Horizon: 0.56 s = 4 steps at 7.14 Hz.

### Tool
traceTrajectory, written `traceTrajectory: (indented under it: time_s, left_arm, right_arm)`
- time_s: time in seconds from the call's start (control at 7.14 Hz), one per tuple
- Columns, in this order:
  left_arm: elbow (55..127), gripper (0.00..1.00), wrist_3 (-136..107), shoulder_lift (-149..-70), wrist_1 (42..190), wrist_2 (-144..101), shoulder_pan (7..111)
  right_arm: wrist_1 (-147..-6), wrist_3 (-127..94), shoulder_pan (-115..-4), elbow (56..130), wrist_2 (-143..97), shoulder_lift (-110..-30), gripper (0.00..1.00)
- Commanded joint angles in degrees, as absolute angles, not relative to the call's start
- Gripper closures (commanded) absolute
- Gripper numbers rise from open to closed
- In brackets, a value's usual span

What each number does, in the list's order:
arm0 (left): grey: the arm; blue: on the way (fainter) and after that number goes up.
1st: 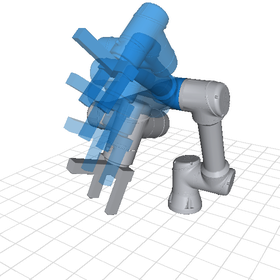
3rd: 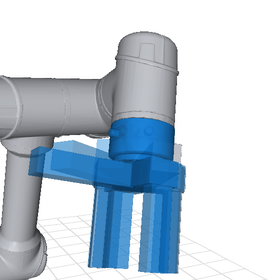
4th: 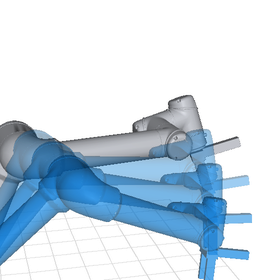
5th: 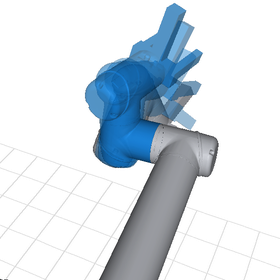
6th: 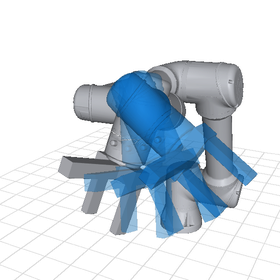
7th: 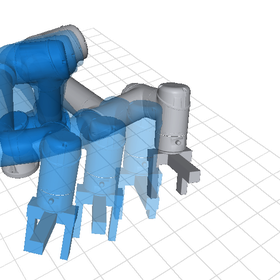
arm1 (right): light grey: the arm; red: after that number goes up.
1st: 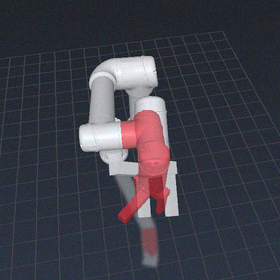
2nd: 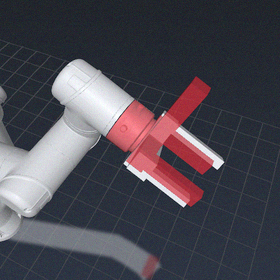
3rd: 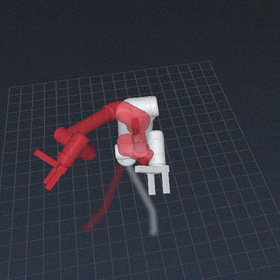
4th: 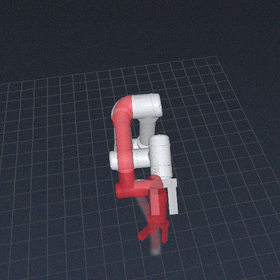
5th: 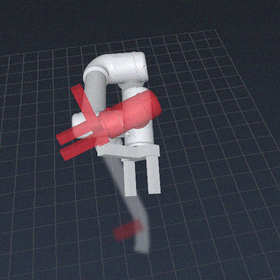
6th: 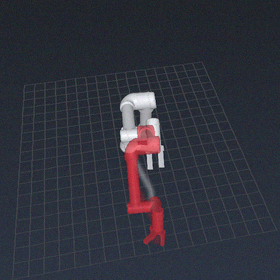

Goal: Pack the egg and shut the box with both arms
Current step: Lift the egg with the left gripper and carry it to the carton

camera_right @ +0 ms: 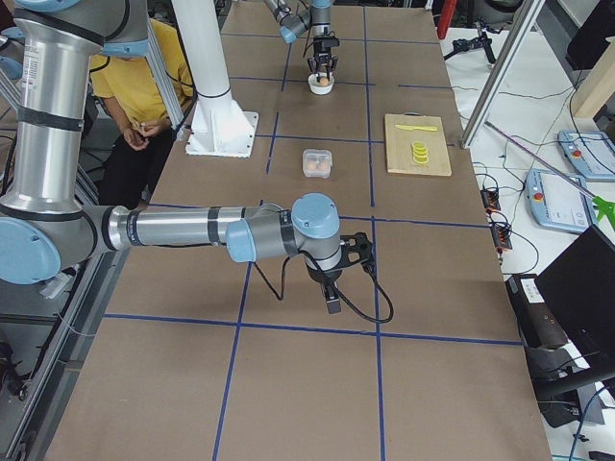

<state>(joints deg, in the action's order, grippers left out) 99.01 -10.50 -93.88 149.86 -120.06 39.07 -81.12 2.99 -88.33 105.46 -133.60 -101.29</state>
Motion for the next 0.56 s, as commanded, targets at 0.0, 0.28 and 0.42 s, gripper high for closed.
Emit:
traceTrajectory:
  time_s: [0.0, 0.28, 0.42]
  left_arm:
    - [99.32, 1.0, -10.81, -94.21, 158.71, -119.89, 42.27]
    - [98.45, 1.0, -11.07, -98.49, 162.39, -119.8, 42.45]
    - [96.96, 1.0, -12.12, -103.4, 162.86, -119.79, 42.19]
  right_arm:
    - [-81.12, 2.99, -88.33, 105.47, -133.59, -101.25, 0.0]
    - [-81.12, 2.99, -88.33, 105.47, -133.59, -101.25, 0.0]
    - [-81.12, 2.99, -88.33, 105.47, -133.59, -101.25, 0.0]
